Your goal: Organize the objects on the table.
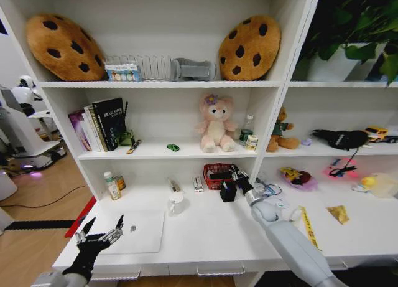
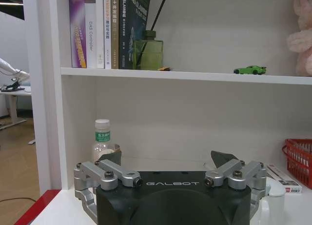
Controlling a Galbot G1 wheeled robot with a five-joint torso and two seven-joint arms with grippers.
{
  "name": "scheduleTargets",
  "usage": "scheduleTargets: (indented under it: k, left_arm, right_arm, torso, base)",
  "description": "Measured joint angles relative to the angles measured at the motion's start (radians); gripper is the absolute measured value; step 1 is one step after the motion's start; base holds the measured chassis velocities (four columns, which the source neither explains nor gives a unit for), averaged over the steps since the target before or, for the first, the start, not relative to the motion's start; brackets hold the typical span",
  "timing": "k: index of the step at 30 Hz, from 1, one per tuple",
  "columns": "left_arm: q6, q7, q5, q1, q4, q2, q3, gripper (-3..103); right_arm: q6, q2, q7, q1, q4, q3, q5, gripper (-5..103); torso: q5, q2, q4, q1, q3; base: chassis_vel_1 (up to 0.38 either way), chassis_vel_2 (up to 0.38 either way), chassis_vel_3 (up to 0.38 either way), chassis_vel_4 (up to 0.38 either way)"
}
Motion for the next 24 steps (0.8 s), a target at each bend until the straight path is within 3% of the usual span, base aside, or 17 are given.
scheduleTargets:
  k: [14,20,23,24]
  left_arm:
    - [0.0,0.0,0.0,0.0,0.0,0.0,0.0,100]
    - [0.0,0.0,0.0,0.0,0.0,0.0,0.0,100]
    - [0.0,0.0,0.0,0.0,0.0,0.0,0.0,100]
    - [0.0,0.0,0.0,0.0,0.0,0.0,0.0,100]
  right_arm:
    - [0.155,0.085,0.035,0.075,-0.146,-0.053,-0.054,13]
    - [0.156,0.086,0.038,0.071,-0.146,-0.052,-0.055,10]
    - [0.155,0.086,0.038,0.07,-0.146,-0.051,-0.055,13]
    - [0.153,0.085,0.038,0.067,-0.144,-0.05,-0.054,24]
  torso:
    - [0.0002,0.0,0.0003,0.0,0.0]
    - [0.0001,0.0,0.0001,0.0,0.0]
    - [0.0001,0.0,0.0001,0.0,0.0]
    - [0.0001,0.0,0.0,0.0,0.0]
  base:
    - [0.0,0.0,0.0,0.0]
    - [0.0,0.0,0.0,0.0]
    - [0.0,0.0,0.0,0.0]
    - [0.0,0.0,0.0,0.0]
